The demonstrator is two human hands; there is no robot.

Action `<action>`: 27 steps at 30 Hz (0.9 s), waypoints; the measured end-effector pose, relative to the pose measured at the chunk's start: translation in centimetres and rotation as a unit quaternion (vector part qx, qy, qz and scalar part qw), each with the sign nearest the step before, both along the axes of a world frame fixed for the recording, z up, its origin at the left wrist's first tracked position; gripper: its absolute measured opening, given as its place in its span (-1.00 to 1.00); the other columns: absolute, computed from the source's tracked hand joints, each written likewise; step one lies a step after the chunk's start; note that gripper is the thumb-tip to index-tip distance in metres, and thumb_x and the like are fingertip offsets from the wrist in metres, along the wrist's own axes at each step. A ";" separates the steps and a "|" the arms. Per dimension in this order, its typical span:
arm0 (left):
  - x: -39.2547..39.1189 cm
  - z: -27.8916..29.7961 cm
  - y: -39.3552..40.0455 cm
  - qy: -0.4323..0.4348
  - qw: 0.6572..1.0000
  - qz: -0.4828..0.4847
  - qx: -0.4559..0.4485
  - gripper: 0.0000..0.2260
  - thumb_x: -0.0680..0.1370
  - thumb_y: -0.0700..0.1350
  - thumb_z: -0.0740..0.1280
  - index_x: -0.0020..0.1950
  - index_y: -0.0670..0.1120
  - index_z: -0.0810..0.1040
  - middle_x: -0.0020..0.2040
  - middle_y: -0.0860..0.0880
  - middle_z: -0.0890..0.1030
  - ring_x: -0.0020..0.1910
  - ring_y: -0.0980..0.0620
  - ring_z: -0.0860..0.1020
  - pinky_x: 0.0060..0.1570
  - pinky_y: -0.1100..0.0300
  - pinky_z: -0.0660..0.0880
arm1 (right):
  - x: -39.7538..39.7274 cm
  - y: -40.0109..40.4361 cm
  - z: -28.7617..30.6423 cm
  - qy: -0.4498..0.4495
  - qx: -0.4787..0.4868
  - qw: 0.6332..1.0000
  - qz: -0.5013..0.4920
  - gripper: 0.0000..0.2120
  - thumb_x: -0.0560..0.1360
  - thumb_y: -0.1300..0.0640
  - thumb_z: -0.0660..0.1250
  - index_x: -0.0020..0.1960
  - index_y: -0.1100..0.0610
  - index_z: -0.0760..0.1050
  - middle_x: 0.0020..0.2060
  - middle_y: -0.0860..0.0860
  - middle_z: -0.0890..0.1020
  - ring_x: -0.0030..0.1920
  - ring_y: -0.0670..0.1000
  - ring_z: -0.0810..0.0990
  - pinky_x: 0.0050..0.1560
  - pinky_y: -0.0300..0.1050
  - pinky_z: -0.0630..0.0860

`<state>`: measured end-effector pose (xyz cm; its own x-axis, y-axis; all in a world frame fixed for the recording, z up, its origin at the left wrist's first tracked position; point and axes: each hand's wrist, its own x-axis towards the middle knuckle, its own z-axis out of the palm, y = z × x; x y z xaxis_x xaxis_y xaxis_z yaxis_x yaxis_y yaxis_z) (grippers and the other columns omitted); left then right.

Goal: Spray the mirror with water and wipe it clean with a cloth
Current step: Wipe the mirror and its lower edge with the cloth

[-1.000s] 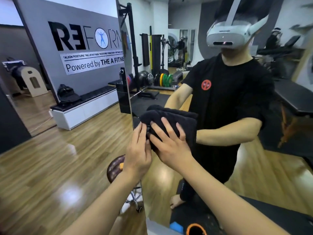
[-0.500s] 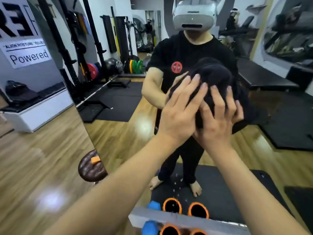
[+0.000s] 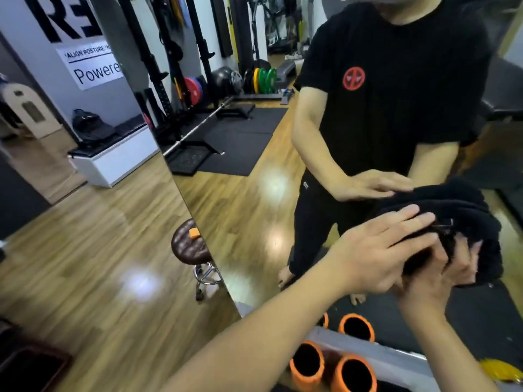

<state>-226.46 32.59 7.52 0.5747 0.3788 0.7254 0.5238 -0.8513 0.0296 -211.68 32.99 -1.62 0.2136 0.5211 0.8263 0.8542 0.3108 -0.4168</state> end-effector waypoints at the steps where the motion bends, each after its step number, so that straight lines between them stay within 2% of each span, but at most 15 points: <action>1: -1.3 -0.1 -0.1 -0.010 1.000 0.015 -0.005 -0.56 0.50 -0.35 0.33 0.39 -0.31 0.54 0.47 -0.32 0.45 0.53 -0.30 0.34 0.49 -0.19 0.31 | -0.9 -0.2 0.0 0.029 0.000 1.000 0.002 -0.42 0.49 -0.10 0.29 0.38 0.14 0.22 0.41 0.08 0.16 0.51 0.29 0.02 0.53 0.31 -0.02; 3: -4.6 -0.1 -0.1 -0.046 0.996 0.077 -0.004 -0.55 0.49 -0.34 0.38 0.40 -0.25 0.56 0.48 -0.28 0.45 0.55 -0.25 0.32 0.48 -0.21 0.32 | -2.9 -0.3 0.2 0.107 -0.001 0.994 -0.005 -0.41 0.46 -0.03 0.34 0.38 0.15 0.24 0.43 0.08 0.14 0.51 0.27 0.02 0.54 0.12 -0.07; 5: -8.3 0.2 0.3 -0.091 0.985 0.143 0.006 -0.53 0.49 -0.32 0.40 0.41 -0.22 0.55 0.50 -0.26 0.42 0.58 -0.24 0.28 0.51 -0.24 0.27 | -5.0 -0.4 0.4 0.187 -0.007 0.982 -0.024 -0.41 0.45 0.05 0.39 0.38 0.18 0.25 0.46 0.20 0.15 0.49 0.24 0.08 0.52 -0.02 -0.07; 8: -13.7 2.0 1.3 -0.114 0.966 0.230 0.037 -0.48 0.50 -0.27 0.43 0.47 -0.19 0.50 0.54 -0.27 0.33 0.60 -0.26 0.17 0.60 -0.18 0.06 | -8.3 -0.7 0.3 0.285 -0.002 0.957 -0.051 -0.42 0.49 0.12 0.42 0.41 0.27 0.27 0.44 0.33 0.22 0.43 0.01 0.14 0.48 -0.16 0.00; 9: -15.2 2.8 1.6 -0.111 0.962 0.245 0.050 -0.47 0.49 -0.26 0.43 0.48 -0.18 0.48 0.54 -0.29 0.31 0.60 -0.29 0.16 0.60 -0.18 0.02 | -9.5 -0.6 0.4 0.326 -0.004 0.944 -0.058 -0.42 0.50 0.13 0.41 0.42 0.29 0.27 0.46 0.32 0.21 0.40 -0.05 0.13 0.48 -0.16 0.03; 11: -17.9 4.7 2.5 -0.086 0.963 0.242 0.088 -0.44 0.49 -0.25 0.43 0.49 -0.18 0.45 0.54 -0.33 0.29 0.58 -0.35 0.14 0.59 -0.23 0.01 | -12.2 -0.1 0.7 0.417 -0.011 0.906 -0.075 -0.40 0.53 0.09 0.38 0.45 0.30 0.24 0.49 0.28 0.17 0.39 -0.01 0.15 0.48 0.01 0.16; 13: -19.9 6.3 3.8 -0.041 0.966 0.215 0.136 -0.46 0.50 -0.25 0.41 0.50 -0.17 0.46 0.53 -0.34 0.31 0.56 -0.37 0.15 0.59 -0.26 0.02 | -14.9 0.7 0.9 0.503 -0.022 0.861 -0.081 -0.35 0.54 0.00 0.35 0.48 0.28 0.20 0.50 0.23 0.15 0.42 0.16 0.19 0.45 0.18 0.25; 16: -21.1 7.7 6.1 0.048 0.973 0.156 0.165 -0.50 0.55 -0.23 0.34 0.51 -0.16 0.46 0.56 -0.31 0.28 0.57 -0.39 0.18 0.55 -0.36 0.08 | -18.8 1.7 0.5 0.573 -0.035 0.812 -0.105 -0.28 0.53 -0.16 0.28 0.51 0.22 0.14 0.47 0.20 0.17 0.43 0.26 0.21 0.40 0.28 0.30; 17: -21.3 7.8 6.7 0.086 0.975 0.129 0.162 -0.49 0.56 -0.22 0.31 0.53 -0.14 0.44 0.58 -0.30 0.26 0.58 -0.39 0.18 0.54 -0.38 0.10 | -20.3 2.0 0.1 0.594 -0.041 0.795 -0.111 -0.27 0.54 -0.19 0.27 0.52 0.19 0.12 0.47 0.19 0.17 0.43 0.26 0.22 0.40 0.26 0.31; 19: -21.8 7.6 7.6 0.161 0.966 0.077 0.190 -0.51 0.58 -0.21 0.28 0.53 -0.12 0.45 0.56 -0.27 0.33 0.56 -0.35 0.26 0.53 -0.35 0.14 | -23.5 2.3 -0.4 0.639 -0.056 0.757 -0.122 -0.31 0.59 -0.12 0.29 0.54 0.18 0.09 0.47 0.17 0.16 0.44 0.20 0.21 0.39 0.04 0.31; 21: -22.6 7.1 8.0 0.233 0.943 0.012 0.238 -0.57 0.61 -0.16 0.22 0.49 -0.14 0.50 0.51 -0.25 0.42 0.51 -0.33 0.36 0.54 -0.28 0.16 | -27.4 2.5 -0.6 0.677 -0.078 0.721 -0.125 -0.34 0.63 -0.03 0.29 0.55 0.21 0.06 0.46 0.19 0.15 0.41 0.15 0.21 0.24 -0.17 0.28; 23: -23.1 6.9 8.6 0.309 0.918 -0.023 0.248 -0.57 0.64 -0.09 0.19 0.49 -0.16 0.49 0.52 -0.23 0.42 0.52 -0.30 0.35 0.56 -0.21 0.10 | -31.5 2.7 -0.9 0.714 -0.115 0.679 -0.127 -0.35 0.63 -0.04 0.29 0.55 0.19 0.06 0.45 0.20 0.17 0.38 0.19 0.26 0.22 -0.09 0.30; 25: -23.3 7.0 9.6 0.363 0.895 -0.039 0.256 -0.54 0.65 -0.06 0.18 0.52 -0.19 0.44 0.56 -0.23 0.35 0.56 -0.29 0.29 0.59 -0.18 0.04 | -35.4 2.9 -1.3 0.745 -0.138 0.641 -0.123 -0.34 0.62 -0.05 0.30 0.55 0.18 0.07 0.43 0.22 0.20 0.38 0.25 0.29 0.33 0.01 0.30; 27: -23.6 7.2 10.2 0.409 0.869 -0.059 0.272 -0.52 0.66 -0.03 0.14 0.55 -0.21 0.39 0.59 -0.23 0.29 0.59 -0.28 0.21 0.60 -0.18 -0.01 | -39.2 2.8 -1.4 0.779 -0.159 0.597 -0.105 -0.34 0.62 -0.02 0.30 0.56 0.17 0.05 0.43 0.20 0.20 0.39 0.20 0.29 0.28 -0.12 0.25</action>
<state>-250.10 42.81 14.67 0.9940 0.0113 0.1092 0.0884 -0.6724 -0.7349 -250.89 35.77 -3.06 0.6819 0.4250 -0.5953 -0.6423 -0.0414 -0.7653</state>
